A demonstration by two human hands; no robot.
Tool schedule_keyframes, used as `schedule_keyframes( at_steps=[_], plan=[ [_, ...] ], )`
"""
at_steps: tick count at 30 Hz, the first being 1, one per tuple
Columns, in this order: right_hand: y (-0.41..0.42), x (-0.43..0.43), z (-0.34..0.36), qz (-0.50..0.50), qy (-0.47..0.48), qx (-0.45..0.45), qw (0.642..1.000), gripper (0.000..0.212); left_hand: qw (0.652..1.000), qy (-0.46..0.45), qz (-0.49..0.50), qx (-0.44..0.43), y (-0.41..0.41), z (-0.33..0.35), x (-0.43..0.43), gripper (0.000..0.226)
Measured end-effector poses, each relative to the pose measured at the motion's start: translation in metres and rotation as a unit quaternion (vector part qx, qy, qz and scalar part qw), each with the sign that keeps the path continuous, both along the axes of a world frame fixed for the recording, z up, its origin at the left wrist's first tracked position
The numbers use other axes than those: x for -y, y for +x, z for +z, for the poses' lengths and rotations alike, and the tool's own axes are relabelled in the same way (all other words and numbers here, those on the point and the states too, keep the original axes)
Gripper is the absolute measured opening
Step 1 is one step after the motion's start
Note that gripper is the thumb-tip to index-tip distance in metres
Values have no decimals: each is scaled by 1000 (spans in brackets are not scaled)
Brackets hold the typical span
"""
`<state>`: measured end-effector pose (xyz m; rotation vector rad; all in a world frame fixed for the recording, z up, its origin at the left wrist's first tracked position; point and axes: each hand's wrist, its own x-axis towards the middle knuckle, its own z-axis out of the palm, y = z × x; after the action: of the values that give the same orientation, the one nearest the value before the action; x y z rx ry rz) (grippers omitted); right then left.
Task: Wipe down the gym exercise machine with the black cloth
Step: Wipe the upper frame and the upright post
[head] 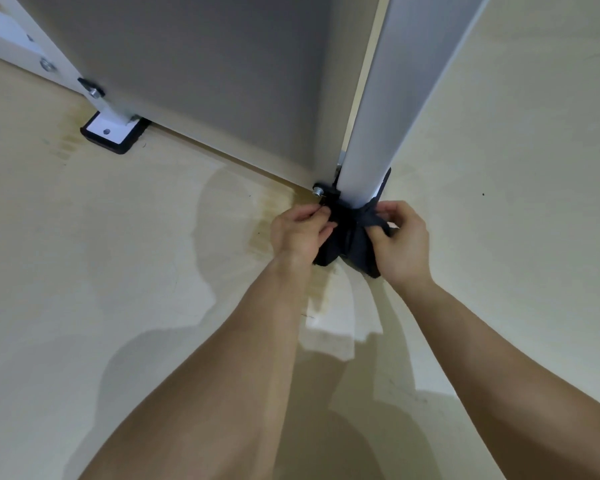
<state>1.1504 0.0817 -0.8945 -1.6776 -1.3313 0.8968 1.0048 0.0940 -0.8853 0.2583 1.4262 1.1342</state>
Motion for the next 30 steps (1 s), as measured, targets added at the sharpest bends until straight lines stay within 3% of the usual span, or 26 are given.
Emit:
schedule_keyframes(
  at_steps=[2, 4, 7, 12, 14, 17, 20, 22, 24, 28, 30],
  plan=[
    [-9, -5, 1, -59, 11, -34, 998, 21, 997, 13, 26, 76, 2, 1, 4, 4],
    [-16, -5, 1, -90, 20, -49, 995, 23, 994, 21, 34, 98, 7, 2, 7, 5],
    [-19, -5, -3, -109, -7, -43, 993, 23, 999, 25, 17, 22, 11, 1, 1, 9],
    [-6, -14, -3, -17, -70, 72, 995, 30, 986, -34, -40, -159, 18, -13, -8, 24],
    [-1, -18, 0, 18, -89, 101, 991, 26, 984, -53, -41, -168, 22, -14, -7, 27],
    [7, -15, 11, 78, -112, 116, 984, 24, 980, -49, -73, -179, 19, -11, -7, 12],
    [15, 7, 27, 112, -157, 44, 980, 35, 984, -16, -110, -138, 13, 7, 15, 15],
    [13, 33, 39, 87, -211, -51, 972, 34, 981, -15, -119, -150, 7, 17, 48, 27],
    [6, 68, 55, 74, -257, -110, 957, 33, 983, -39, -103, -146, -1, 31, 92, 25],
    [-10, 145, 101, 122, -294, -122, 940, 40, 991, -100, -10, -89, -13, 80, 184, 15],
    [-15, 175, 131, 129, -323, -121, 930, 29, 985, -138, -8, -99, -19, 114, 226, 19]
  ],
)
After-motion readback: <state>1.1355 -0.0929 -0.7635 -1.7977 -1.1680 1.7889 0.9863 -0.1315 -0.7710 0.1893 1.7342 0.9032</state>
